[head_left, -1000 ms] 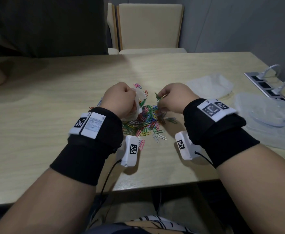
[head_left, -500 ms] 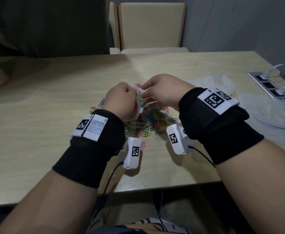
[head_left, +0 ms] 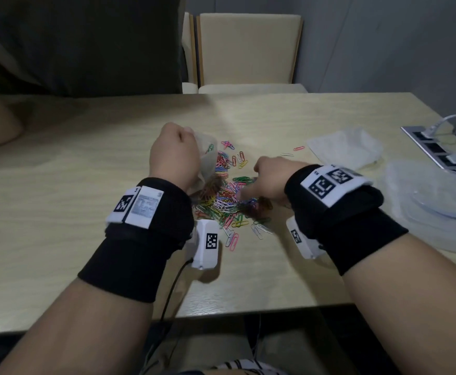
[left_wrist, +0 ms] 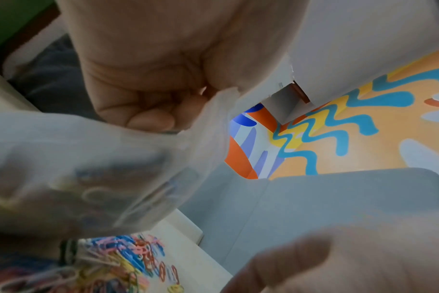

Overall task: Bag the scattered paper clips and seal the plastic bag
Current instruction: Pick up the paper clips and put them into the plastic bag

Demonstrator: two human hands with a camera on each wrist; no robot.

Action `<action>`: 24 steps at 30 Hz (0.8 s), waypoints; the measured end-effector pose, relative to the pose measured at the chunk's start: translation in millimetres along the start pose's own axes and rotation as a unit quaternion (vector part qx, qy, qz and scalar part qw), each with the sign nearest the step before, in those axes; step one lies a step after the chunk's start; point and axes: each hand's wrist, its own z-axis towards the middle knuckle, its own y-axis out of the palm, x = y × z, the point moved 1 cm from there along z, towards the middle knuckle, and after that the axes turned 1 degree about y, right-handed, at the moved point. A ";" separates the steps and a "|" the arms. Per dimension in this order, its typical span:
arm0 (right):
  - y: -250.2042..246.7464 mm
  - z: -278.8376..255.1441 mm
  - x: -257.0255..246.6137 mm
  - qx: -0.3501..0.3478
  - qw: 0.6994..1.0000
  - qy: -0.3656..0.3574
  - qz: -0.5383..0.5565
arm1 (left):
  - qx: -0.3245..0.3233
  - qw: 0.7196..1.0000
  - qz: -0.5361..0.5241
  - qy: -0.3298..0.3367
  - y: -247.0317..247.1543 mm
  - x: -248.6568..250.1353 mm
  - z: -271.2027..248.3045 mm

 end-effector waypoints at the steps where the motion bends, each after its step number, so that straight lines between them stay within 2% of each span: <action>1: 5.5 1.7 -2.7 -0.006 1.000 -0.001 -0.026 | 0.017 1.000 0.002 0.003 -3.0 -1.1 2.0; 8: 21.4 15.4 -28.3 0.009 0.996 -0.044 -0.075 | 0.156 0.987 0.000 0.045 -28.7 -4.9 5.8; 12: 20.3 19.8 -30.3 0.054 0.987 -0.087 -0.126 | 0.193 0.976 0.003 0.102 -36.5 -0.2 2.4; 14: 20.6 22.8 -29.5 0.076 0.985 -0.094 -0.122 | 0.168 0.979 0.029 0.109 -34.2 1.3 1.6; 17: 20.0 25.8 -26.2 0.096 0.989 -0.082 -0.081 | 0.091 0.988 0.084 0.091 -24.2 -2.8 -0.2; 20: 16.6 28.4 -19.9 0.114 0.990 -0.074 -0.041 | 0.008 0.994 0.088 0.058 -12.4 -9.6 -1.3; 24: 7.0 27.8 -8.1 0.132 0.985 -0.058 0.095 | -0.059 0.990 0.122 0.037 -2.7 -12.9 -1.9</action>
